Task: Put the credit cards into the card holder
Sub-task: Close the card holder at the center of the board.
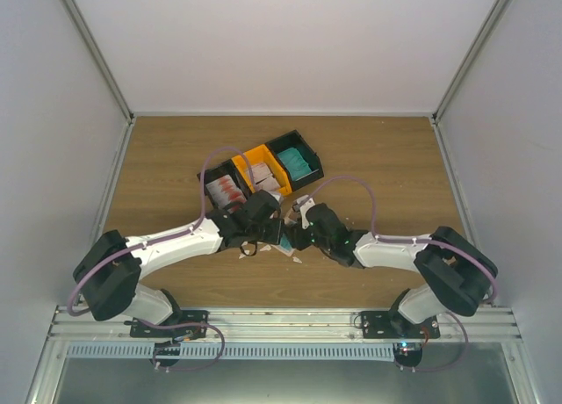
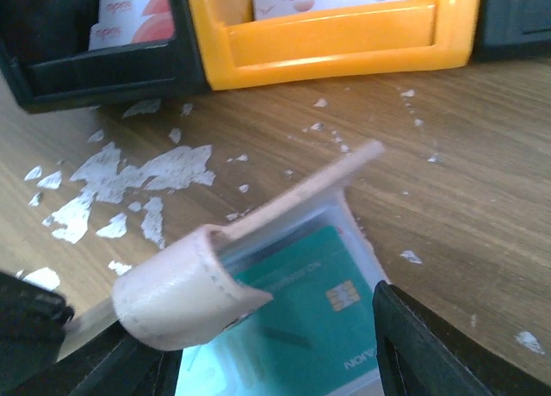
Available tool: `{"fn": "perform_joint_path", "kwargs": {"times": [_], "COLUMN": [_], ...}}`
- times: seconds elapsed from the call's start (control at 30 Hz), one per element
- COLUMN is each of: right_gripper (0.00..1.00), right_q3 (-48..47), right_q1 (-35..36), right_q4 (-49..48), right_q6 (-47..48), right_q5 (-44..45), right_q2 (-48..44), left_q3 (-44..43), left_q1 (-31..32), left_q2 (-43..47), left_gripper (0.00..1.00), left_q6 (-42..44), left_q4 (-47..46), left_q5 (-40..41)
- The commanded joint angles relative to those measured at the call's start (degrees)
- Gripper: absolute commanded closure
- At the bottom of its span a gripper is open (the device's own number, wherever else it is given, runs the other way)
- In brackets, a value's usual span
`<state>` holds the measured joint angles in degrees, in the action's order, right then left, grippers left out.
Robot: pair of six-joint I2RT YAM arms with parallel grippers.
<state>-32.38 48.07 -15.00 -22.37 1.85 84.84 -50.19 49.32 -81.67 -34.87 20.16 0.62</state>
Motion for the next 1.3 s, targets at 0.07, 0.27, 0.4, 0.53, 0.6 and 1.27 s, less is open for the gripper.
{"fn": "perform_joint_path", "kwargs": {"times": [0.07,0.27,0.4,0.53,0.6,1.27], "right_gripper": [0.43,0.52,0.55,0.57,0.57,0.55], "right_q3": [-1.9,0.4,0.6,0.9,1.4,8.6], "right_q1": [0.8,0.9,0.9,0.9,0.9,0.8], "right_q4": [-0.1,2.5,4.3,6.1,6.3,20.7], "right_q6": [-6.0,-9.6,-11.2,-13.1,-13.4,-25.0], "right_q5": [11.0,14.1,16.7,19.1,18.9,16.7], "right_q2": [0.6,-1.7,-2.5,-3.6,-4.5,-18.1], "left_q3": [1.0,1.3,1.0,0.7,0.7,2.7], "left_q1": [-0.4,-0.4,-0.4,-0.4,-0.4,-0.2], "left_q2": [-1.4,-2.5,-4.0,-5.3,-5.8,-17.0], "left_gripper": [1.0,1.0,0.99,0.93,0.87,0.73], "left_q6": [1.3,2.0,2.3,2.8,3.0,4.6], "left_q4": [-4.4,-6.3,-7.3,-8.6,-9.3,-22.1], "left_q5": [-4.1,-6.7,-8.3,-10.0,-10.8,-18.1]}}
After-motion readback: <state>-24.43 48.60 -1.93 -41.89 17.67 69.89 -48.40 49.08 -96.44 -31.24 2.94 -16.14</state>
